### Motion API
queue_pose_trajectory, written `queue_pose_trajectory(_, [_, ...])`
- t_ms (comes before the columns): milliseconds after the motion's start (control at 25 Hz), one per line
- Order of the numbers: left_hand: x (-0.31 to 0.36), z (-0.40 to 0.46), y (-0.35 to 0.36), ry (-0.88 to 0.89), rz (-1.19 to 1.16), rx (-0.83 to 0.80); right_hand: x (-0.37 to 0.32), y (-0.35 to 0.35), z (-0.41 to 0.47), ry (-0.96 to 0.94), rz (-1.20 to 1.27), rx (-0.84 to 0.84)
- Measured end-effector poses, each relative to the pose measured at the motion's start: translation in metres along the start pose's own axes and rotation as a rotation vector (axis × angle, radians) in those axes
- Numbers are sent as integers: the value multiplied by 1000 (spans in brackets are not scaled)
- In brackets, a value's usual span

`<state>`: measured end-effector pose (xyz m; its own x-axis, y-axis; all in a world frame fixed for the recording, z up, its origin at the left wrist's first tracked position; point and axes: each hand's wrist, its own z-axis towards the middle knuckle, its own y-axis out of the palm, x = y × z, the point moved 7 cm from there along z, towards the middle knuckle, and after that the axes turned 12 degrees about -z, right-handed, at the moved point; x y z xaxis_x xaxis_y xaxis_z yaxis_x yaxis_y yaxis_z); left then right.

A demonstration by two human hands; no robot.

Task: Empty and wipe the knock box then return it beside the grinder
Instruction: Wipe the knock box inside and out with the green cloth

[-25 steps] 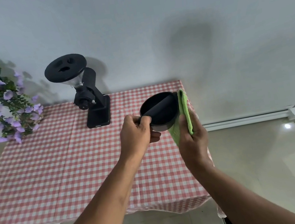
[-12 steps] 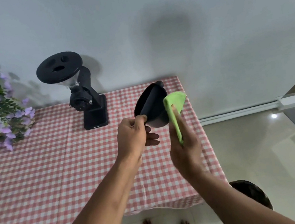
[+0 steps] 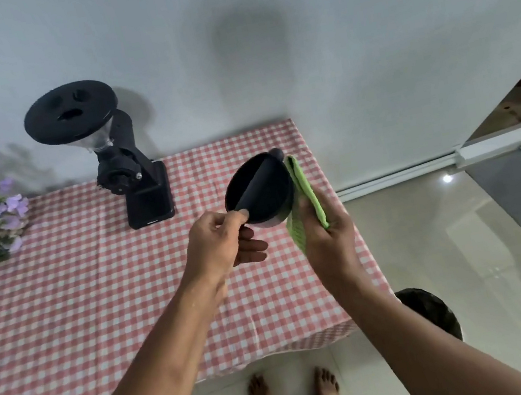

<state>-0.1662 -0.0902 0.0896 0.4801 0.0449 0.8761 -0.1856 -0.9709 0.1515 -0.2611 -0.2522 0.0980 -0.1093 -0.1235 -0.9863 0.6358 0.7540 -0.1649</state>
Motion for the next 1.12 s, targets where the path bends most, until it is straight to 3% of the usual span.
queue_pose_trajectory(200, [17, 3, -1, -84, 123, -197, -26, -36, 30, -117, -66, 8])
queue_pose_trajectory(360, [33, 11, 8, -73, 229, -289, -30, -47, 36, -69, 3, 10])
queue_pose_trajectory(520, [20, 11, 11, -20, 223, -255, -15, -45, 28, 5, 15, -48])
queue_pose_trajectory(760, [-7, 7, 15, 84, 129, -152, 10, -35, 1, 72, 31, 83])
queue_pose_trajectory(960, [-9, 14, 14, 34, 166, -100, 23, -31, -8, 31, -20, 88])
queue_pose_trajectory(1120, [0, 16, 8, 123, 307, -44, 21, -42, -4, 43, -31, 122])
